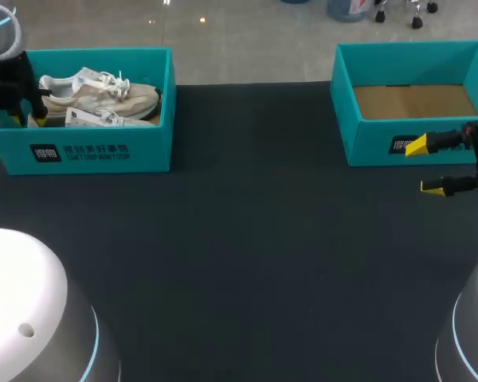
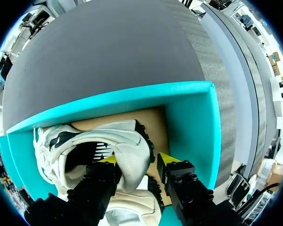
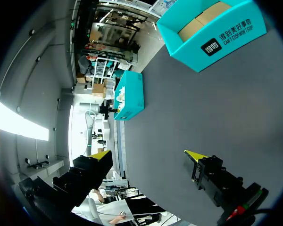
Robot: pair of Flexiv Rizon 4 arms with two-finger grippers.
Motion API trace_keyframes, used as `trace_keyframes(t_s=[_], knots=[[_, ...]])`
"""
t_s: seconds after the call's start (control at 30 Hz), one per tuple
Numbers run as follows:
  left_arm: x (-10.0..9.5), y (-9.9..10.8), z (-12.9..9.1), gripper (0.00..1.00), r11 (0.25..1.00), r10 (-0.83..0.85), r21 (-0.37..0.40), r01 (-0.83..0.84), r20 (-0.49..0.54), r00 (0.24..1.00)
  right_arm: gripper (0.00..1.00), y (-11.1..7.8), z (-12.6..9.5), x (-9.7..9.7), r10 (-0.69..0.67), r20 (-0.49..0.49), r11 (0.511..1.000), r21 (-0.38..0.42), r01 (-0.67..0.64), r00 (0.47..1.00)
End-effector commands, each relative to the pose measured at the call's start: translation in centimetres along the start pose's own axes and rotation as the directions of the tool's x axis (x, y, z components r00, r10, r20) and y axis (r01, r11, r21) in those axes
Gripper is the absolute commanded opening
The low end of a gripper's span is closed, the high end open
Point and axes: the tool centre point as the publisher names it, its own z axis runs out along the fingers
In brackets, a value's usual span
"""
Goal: Take the shoe out of the shoebox, open the shoe tongue, remove and reinsert the insole, then place the shoe into the shoebox
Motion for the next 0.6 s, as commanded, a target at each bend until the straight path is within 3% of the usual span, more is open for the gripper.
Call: trace_keyframes(t_s=[0.03,0.13,0.3,0.37,0.43,0.47,0.53,0.6], knots=[[0.1,0.2,1.0,0.49,1.000,0.001,0.000,-0.001,0.006,1.000,1.00,-0.1,0.0,0.1,0.001,0.004,1.000,-0.001,-0.001,1.000],[0.1,0.2,1.5,0.50,1.000,0.011,-0.002,-0.011,0.005,1.000,1.00,-0.1,0.0,0.1,0.001,0.004,1.000,-0.001,-0.001,1.000],[-0.1,0.0,2.5,0.61,1.000,0.030,0.003,-0.030,-0.007,1.000,1.00,-0.1,0.0,0.1,0.001,0.004,1.000,-0.001,-0.001,1.000],[-0.1,0.1,2.9,0.57,0.999,0.030,0.011,-0.030,-0.013,0.999,1.00,-0.1,0.0,0.1,0.001,0.004,1.000,-0.001,-0.001,1.000],[-0.1,0.1,3.2,0.52,0.999,0.027,0.017,-0.027,-0.011,1.000,1.00,-0.1,0.0,0.1,0.001,0.004,1.000,-0.001,-0.001,1.000],[0.0,0.1,3.4,0.43,0.999,0.026,0.024,-0.026,-0.008,1.000,1.00,-0.1,0.0,0.1,0.001,0.004,1.000,-0.001,-0.001,1.000],[0.0,0.1,3.6,0.36,0.999,0.024,0.028,-0.024,-0.007,1.000,1.00,-0.1,0.0,0.1,0.001,0.004,1.000,-0.001,-0.001,1.000],[0.1,0.1,3.6,0.17,0.999,0.026,0.030,-0.026,-0.008,1.000,1.00,-0.1,0.0,0.1,0.001,0.004,1.000,-0.001,-0.001,1.000]])
